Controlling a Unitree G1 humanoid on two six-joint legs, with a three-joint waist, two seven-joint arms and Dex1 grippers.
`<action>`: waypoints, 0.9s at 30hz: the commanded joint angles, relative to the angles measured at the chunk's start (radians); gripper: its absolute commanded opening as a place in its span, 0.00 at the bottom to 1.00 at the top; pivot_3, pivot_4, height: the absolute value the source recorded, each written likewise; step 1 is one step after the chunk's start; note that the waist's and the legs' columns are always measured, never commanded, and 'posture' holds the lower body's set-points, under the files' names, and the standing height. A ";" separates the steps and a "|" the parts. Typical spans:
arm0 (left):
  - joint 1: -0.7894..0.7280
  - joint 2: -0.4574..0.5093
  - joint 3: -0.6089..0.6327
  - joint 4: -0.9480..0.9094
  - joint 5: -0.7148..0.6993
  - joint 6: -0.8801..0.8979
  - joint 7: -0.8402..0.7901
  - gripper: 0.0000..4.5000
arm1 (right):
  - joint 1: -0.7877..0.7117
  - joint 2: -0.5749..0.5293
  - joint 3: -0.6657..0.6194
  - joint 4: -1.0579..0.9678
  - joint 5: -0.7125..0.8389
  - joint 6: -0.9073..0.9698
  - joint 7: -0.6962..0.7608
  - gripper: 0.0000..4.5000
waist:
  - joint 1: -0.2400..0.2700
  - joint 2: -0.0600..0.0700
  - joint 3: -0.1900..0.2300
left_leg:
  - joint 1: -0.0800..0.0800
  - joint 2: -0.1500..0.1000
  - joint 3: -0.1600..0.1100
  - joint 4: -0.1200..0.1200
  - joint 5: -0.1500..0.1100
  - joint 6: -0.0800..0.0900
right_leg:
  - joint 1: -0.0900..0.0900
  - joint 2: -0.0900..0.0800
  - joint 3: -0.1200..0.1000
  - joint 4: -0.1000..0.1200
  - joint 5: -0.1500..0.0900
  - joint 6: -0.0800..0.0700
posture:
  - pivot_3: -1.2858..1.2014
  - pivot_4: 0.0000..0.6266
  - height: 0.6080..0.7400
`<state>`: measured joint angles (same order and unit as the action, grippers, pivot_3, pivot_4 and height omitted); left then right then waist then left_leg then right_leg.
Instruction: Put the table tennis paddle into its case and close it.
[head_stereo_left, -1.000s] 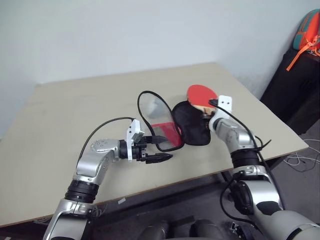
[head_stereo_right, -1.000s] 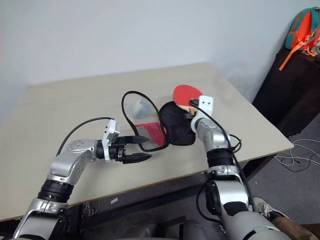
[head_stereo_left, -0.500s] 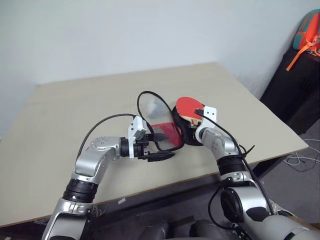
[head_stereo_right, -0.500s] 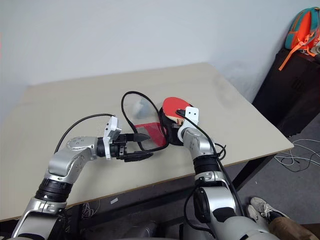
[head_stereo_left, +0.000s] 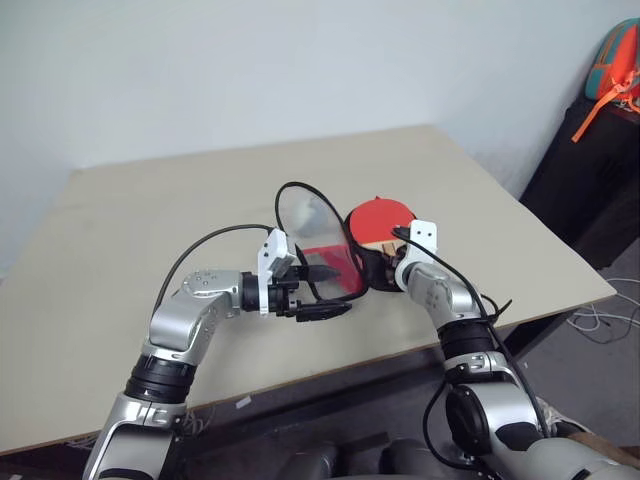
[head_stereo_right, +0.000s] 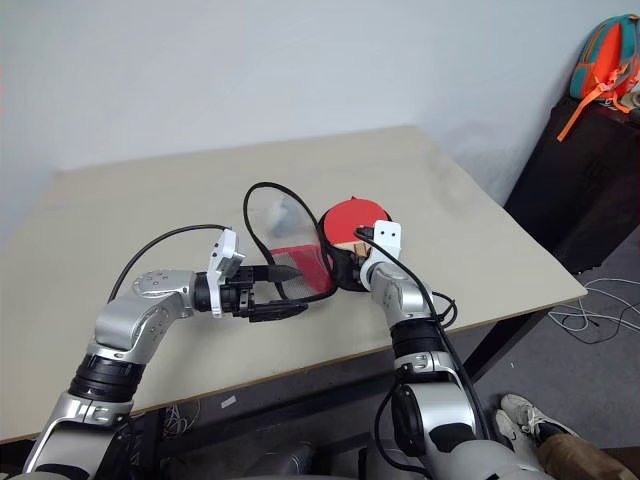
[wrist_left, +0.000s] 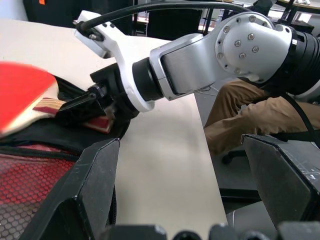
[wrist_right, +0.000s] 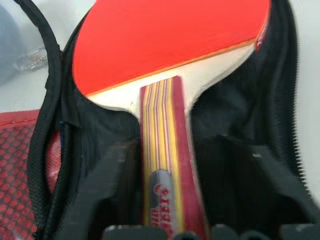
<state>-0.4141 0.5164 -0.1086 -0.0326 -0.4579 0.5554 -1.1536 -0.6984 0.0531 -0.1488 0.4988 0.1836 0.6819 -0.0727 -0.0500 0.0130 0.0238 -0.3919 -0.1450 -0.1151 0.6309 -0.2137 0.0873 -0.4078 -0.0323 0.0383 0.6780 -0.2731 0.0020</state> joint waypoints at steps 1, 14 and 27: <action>-0.031 0.011 0.015 -0.006 -0.010 -0.021 -0.009 0.93 | -0.003 -0.007 -0.001 -0.034 -0.009 0.005 -0.021 0.95 | 0.000 0.000 0.000 | 0.000 0.000 0.000 0.000 0.000 0.000 | 0.000 0.000 0.000 0.000 0.000 0.000 | 0.52 0.00 1.00; -0.067 0.017 0.069 0.105 -0.001 -0.064 0.000 0.93 | 0.055 -0.098 -0.015 -0.261 0.038 -0.098 0.131 0.99 | 0.001 0.000 0.000 | 0.000 0.000 0.000 0.000 0.000 0.000 | 0.000 0.000 0.000 0.000 0.000 0.000 | 0.52 0.00 1.00; -0.165 0.024 0.095 0.307 0.031 -0.139 0.013 0.93 | 0.170 -0.144 -0.030 -0.224 0.052 -0.012 0.163 0.99 | 0.000 0.000 0.000 | 0.000 0.000 0.000 0.000 0.000 0.000 | 0.000 -0.001 0.000 0.000 0.000 0.000 | 0.52 0.00 1.00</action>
<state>-0.5514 0.5344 -0.0425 0.2789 -0.4270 0.4388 -1.1371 -0.5212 -0.0956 -0.1898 0.3145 0.2171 0.6621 0.0711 -0.0501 0.0129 0.0237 -0.3923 -0.1451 -0.1155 0.6311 -0.2137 0.0876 -0.4078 -0.0330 0.0387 0.6782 -0.2731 0.0021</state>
